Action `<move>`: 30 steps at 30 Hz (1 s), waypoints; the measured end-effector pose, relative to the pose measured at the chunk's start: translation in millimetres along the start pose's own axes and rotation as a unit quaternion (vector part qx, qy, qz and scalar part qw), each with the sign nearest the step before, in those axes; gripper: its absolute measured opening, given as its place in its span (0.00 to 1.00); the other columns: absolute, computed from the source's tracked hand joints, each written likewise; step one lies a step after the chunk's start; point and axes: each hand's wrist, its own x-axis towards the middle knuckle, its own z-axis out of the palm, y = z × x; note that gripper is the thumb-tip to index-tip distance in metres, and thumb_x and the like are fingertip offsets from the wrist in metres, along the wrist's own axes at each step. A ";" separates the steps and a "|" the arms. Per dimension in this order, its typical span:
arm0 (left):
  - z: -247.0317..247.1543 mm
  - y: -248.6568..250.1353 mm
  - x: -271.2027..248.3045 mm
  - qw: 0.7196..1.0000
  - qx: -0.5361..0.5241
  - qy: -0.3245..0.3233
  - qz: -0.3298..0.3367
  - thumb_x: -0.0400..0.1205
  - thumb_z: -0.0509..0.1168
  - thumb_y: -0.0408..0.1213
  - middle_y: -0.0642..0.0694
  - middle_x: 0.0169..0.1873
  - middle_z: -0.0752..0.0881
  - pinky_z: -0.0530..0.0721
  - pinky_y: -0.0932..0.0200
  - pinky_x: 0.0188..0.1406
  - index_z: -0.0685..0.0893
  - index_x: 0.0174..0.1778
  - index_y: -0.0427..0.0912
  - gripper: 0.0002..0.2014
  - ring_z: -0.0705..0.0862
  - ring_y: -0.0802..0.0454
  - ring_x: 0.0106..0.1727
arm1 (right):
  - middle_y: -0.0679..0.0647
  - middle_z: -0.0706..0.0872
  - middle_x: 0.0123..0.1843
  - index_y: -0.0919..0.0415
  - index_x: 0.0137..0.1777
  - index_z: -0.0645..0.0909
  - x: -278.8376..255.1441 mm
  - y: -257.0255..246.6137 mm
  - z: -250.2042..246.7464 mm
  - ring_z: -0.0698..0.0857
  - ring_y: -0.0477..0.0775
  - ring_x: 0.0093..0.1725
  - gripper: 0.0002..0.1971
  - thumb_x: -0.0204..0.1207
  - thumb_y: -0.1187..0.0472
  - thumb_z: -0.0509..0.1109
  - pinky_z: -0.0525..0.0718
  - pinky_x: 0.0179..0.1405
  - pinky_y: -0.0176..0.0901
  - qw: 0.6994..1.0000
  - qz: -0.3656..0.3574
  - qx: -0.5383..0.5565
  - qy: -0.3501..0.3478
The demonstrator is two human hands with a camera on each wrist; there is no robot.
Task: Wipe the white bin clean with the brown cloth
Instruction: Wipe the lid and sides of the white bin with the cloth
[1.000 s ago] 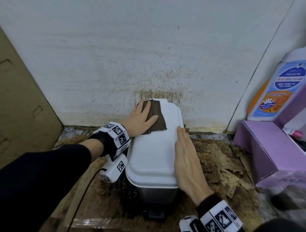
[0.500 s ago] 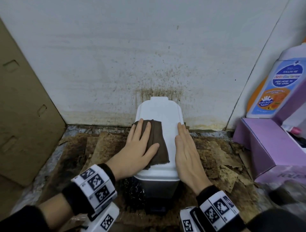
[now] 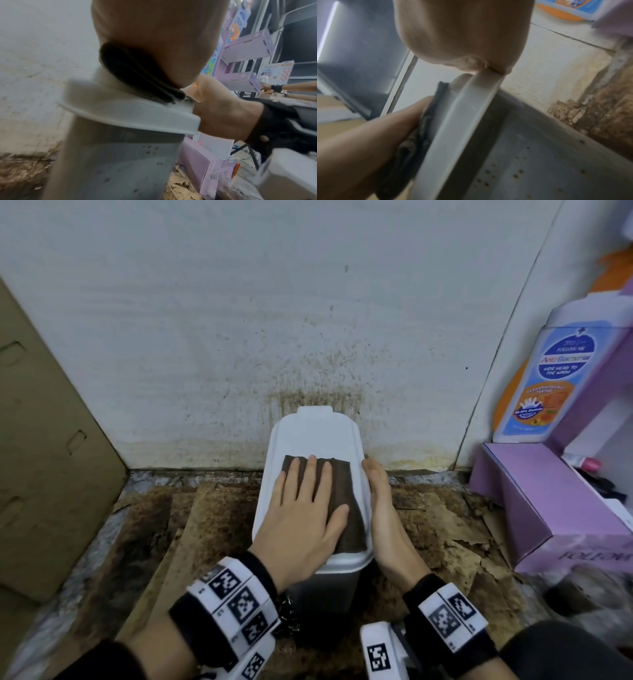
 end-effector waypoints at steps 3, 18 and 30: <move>4.8 20.8 9.3 1.000 -0.005 0.003 -0.003 0.83 0.29 0.60 0.40 0.90 0.40 0.36 0.43 0.87 0.39 0.90 0.43 0.40 0.38 0.40 0.90 | 0.31 0.77 0.74 0.40 0.83 0.66 -0.3 -3.6 -6.0 0.79 0.18 0.62 0.24 0.91 0.41 0.43 0.77 0.59 0.20 0.997 0.005 0.077 -0.003; -6.5 -30.3 -8.7 0.942 -0.294 0.158 -0.027 0.93 0.51 0.39 0.52 0.82 0.71 0.57 0.76 0.78 0.68 0.85 0.44 0.22 0.65 0.63 0.82 | 0.48 0.74 0.80 0.55 0.79 0.76 -14.0 -25.7 22.8 0.68 0.46 0.81 0.20 0.91 0.54 0.53 0.64 0.84 0.47 0.896 -0.233 -0.378 0.011; 11.2 -52.2 -16.6 0.990 -0.056 0.119 0.047 0.90 0.38 0.49 0.52 0.88 0.60 0.44 0.63 0.86 0.59 0.89 0.44 0.30 0.55 0.61 0.88 | 0.47 0.56 0.92 0.50 0.90 0.58 -25.0 2.8 13.2 0.54 0.45 0.90 0.31 0.90 0.40 0.52 0.51 0.87 0.41 0.873 -0.178 -0.450 0.051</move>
